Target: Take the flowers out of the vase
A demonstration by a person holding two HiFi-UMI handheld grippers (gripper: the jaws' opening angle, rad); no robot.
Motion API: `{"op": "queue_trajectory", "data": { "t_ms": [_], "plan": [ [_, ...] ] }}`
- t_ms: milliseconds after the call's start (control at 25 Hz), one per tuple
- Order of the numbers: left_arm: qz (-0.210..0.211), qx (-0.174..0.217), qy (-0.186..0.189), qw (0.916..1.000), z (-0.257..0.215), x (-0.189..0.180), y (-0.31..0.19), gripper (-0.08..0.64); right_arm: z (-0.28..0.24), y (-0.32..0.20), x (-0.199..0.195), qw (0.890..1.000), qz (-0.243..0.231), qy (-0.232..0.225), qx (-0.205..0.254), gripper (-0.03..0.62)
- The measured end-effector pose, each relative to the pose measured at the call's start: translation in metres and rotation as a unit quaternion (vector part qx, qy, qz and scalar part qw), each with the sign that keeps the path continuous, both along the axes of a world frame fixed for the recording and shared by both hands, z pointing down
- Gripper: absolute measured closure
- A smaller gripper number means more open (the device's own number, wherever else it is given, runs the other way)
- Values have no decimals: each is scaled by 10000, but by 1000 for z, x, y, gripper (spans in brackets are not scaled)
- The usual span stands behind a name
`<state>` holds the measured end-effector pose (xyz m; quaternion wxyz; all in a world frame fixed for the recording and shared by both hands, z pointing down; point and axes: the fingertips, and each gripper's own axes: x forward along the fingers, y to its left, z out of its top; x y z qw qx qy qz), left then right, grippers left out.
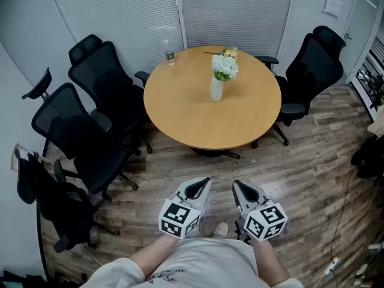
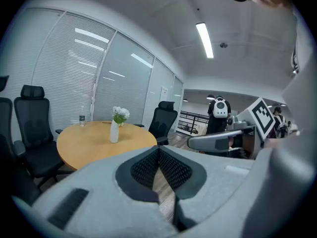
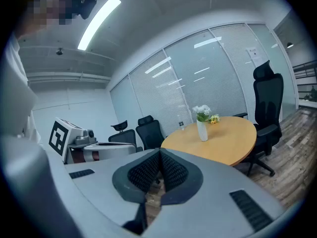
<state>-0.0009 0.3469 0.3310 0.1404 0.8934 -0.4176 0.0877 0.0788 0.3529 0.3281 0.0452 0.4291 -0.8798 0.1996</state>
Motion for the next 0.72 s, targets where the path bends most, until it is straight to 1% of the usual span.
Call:
{"op": "queue_trajectory", "data": {
  "t_ms": [320,600,720],
  "plan": [
    [-32,-5,11,10000,0,-2,-2,551,-1,-3,-4,10000,-47,-10,28,586],
    [-10,12,50,10000,-2,-9,-2,551,0,-3,-8,9999,69,-60,-69,585],
    [39,12,64,10000,-2,-14,-1,551,-3,-2,-15,9999,109,-118,9,584]
  ]
}}
